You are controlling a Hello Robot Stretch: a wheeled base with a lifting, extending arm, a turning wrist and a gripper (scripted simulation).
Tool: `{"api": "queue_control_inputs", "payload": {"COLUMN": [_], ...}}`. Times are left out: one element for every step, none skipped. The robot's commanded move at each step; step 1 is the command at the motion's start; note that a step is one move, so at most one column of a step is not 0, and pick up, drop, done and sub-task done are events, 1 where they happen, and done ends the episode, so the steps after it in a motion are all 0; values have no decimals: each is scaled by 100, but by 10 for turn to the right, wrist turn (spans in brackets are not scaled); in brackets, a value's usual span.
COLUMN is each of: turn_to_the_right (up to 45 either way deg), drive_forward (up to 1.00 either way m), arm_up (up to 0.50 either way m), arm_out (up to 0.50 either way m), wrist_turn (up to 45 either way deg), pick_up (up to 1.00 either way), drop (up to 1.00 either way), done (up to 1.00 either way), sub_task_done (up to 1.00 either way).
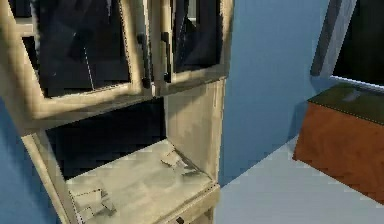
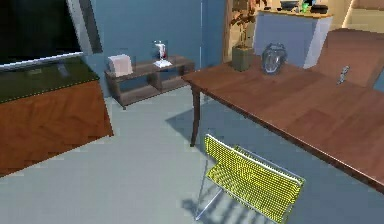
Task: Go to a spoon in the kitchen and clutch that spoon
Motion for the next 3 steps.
{"api": "queue_control_inputs", "payload": {"turn_to_the_right": [450, 60, 0], "drive_forward": [0, 0, 40], "arm_up": [0, 0, 0], "arm_out": [0, 0, 0], "wrist_turn": [0, 0, 0], "pick_up": [0, 0, 0], "drop": [0, 0, 0], "done": [0, 0, 0], "sub_task_done": [0, 0, 0]}}
